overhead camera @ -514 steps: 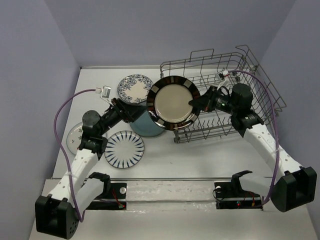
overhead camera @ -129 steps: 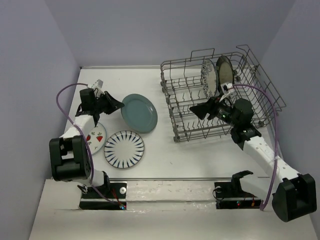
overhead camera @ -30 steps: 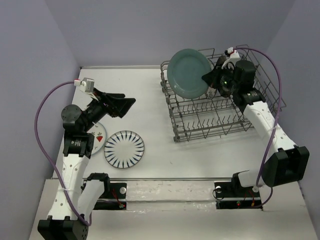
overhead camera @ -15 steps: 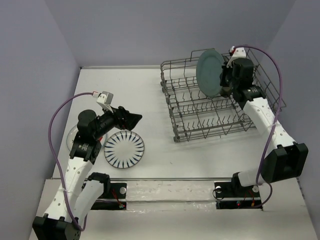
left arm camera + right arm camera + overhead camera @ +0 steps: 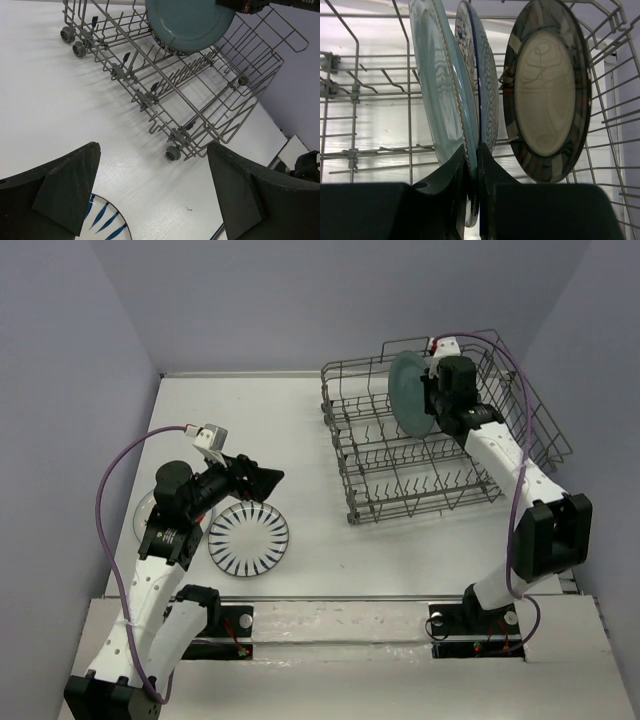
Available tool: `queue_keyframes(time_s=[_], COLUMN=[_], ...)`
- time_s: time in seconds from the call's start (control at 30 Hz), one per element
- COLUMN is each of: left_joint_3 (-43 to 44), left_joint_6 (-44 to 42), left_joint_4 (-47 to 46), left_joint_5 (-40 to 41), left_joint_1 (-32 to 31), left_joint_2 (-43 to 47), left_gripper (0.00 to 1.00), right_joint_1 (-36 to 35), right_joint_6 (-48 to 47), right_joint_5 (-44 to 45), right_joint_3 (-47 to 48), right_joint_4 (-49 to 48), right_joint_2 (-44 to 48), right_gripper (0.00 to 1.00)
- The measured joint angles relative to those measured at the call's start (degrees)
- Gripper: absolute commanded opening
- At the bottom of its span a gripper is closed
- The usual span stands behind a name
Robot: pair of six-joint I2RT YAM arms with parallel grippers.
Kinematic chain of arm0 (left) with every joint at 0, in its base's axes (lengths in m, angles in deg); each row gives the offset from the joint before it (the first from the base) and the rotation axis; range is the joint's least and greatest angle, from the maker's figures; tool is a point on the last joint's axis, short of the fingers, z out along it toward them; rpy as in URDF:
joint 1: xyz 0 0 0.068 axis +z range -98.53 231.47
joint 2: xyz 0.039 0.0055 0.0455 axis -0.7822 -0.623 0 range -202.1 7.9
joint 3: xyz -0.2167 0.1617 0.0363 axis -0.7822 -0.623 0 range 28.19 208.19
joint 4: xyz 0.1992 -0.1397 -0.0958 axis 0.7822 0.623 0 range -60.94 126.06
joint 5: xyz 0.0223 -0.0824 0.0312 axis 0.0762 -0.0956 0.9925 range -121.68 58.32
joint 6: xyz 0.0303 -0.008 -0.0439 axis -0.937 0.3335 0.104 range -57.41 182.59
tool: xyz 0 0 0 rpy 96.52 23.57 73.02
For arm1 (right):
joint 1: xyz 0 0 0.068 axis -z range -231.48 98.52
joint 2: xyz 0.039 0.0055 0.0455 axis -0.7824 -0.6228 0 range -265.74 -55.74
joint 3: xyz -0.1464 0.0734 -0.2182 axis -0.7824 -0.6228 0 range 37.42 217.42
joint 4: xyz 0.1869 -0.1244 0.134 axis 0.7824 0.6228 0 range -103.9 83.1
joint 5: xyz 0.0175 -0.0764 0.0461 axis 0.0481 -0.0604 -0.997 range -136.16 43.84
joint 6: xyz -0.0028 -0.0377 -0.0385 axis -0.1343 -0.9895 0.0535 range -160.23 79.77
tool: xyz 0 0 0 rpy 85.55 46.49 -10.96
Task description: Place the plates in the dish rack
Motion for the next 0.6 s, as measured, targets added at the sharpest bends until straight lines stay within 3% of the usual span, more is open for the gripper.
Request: queue_keyframes(time_s=[0.4,0.5,0.6], left_joint_3=[-0.3,-0.3,-0.3], left_joint_6=[-0.2,-0.3,-0.3], left_joint_4=[0.2,0.2,0.2], left_joint_5=[0.1,0.1,0.1], left_joint_1=[0.0,0.0,0.0], left_joint_2=[-0.4,-0.6,-1.0], left_gripper=[0.99,0.99,0.99], right_joint_1=[-6.0,-7.2,-7.3], right_joint_6=[-6.2,-7.1,-7.3], right_joint_5=[9.5,12.0,13.0], right_joint_3=[0.2,0.6,0.6], right_joint_4=[-5.9,-6.7,-6.7], right_joint_2=[-6.7,-7.8,-8.0], right_gripper=[0.1,0.21,0.45])
